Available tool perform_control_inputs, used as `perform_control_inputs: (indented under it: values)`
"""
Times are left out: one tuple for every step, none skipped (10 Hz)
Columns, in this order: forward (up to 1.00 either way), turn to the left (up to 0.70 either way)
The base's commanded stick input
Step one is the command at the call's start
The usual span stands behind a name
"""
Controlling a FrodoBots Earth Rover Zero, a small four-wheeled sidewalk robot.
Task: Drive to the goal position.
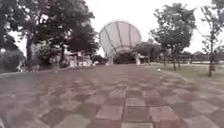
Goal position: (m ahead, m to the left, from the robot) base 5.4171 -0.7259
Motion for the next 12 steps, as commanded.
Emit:
perform_control_inputs:
  values:
    - [1.00, 0.00]
    - [1.00, 0.00]
    - [1.00, 0.00]
    - [1.00, 0.00]
    - [1.00, 0.00]
    - [1.00, 0.00]
    - [1.00, 0.00]
    - [1.00, 0.00]
    - [1.00, 0.00]
    - [1.00, 0.00]
    - [1.00, 0.00]
    - [1.00, -0.28]
